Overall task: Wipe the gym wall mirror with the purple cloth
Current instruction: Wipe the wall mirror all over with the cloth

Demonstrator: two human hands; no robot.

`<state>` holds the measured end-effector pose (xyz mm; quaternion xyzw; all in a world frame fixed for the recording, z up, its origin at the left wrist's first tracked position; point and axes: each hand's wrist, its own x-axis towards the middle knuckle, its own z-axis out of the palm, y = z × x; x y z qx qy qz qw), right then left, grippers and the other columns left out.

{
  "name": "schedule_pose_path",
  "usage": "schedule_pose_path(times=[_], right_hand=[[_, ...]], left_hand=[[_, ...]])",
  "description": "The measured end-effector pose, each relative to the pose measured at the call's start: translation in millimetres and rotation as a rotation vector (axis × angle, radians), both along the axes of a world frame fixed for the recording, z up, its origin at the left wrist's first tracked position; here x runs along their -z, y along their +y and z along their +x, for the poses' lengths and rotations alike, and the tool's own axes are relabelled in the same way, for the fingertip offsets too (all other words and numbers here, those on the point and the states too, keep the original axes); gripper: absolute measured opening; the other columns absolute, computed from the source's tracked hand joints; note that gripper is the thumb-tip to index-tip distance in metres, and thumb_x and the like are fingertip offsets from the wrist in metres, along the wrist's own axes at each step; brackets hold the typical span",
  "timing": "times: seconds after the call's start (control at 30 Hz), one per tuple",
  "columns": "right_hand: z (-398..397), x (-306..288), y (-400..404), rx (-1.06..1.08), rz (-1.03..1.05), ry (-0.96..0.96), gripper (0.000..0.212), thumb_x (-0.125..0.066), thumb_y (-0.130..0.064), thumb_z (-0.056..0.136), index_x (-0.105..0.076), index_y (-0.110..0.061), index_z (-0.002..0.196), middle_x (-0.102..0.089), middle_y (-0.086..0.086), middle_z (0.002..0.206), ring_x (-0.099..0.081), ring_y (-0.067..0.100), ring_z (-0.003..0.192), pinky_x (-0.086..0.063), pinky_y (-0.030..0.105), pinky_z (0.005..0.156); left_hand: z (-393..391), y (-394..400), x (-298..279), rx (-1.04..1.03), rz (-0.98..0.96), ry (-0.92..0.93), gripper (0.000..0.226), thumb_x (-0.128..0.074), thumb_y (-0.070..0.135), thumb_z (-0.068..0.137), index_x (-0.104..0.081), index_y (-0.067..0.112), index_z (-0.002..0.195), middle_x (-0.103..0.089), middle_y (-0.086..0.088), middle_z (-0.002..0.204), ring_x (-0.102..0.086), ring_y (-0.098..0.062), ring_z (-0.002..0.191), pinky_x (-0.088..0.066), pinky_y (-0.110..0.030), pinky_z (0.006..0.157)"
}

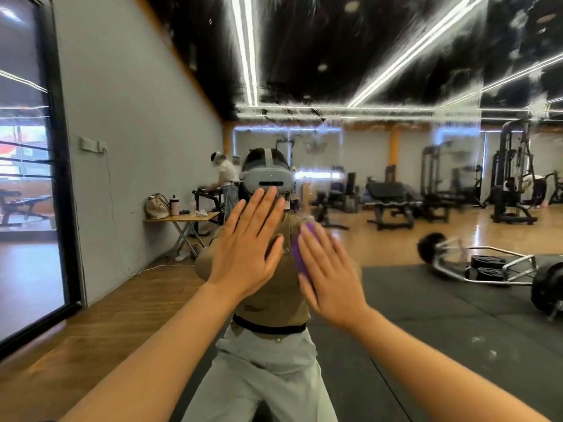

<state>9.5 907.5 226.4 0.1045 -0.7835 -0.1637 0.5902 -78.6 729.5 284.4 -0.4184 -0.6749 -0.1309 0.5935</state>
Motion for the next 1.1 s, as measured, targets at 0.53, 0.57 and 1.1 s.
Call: schedule_pose_path(times=[0.53,0.57,1.1], right_hand=[[-6.1,-186.6,2.4,0.020,0.002,0.081,0.063,-0.035,-0.029,0.103,-0.025,0.001,0.157,-0.023,0.018,0.165,-0.016,0.031,0.154,0.003,0.036,0.126],[-8.6,-188.9,-0.8,0.013,-0.060,0.109,0.063,-0.036,-0.029,0.102,-0.024,0.001,0.157,-0.021,0.018,0.165,-0.014,0.031,0.154,0.005,0.035,0.126],[1.8,-4.9,3.6,0.049,0.681,-0.312,0.058,-0.034,-0.035,0.106,-0.027,-0.009,0.158,-0.023,0.007,0.166,-0.015,0.024,0.155,-0.006,0.038,0.127]], left_hand=[[-16.4,-45.7,4.8,-0.058,0.042,-0.117,0.068,-0.036,0.038,0.102,-0.016,0.012,0.161,-0.009,-0.006,0.169,-0.005,-0.021,0.156,-0.004,-0.042,0.127],[-17.7,-48.3,5.7,-0.057,0.040,-0.118,0.068,-0.037,0.038,0.102,-0.015,0.012,0.161,-0.008,-0.006,0.170,-0.005,-0.021,0.156,-0.004,-0.041,0.127],[-25.2,-62.1,11.0,-0.044,0.015,-0.078,0.065,-0.037,0.037,0.102,-0.025,0.009,0.159,-0.018,-0.009,0.167,-0.012,-0.022,0.155,-0.002,-0.038,0.127]])
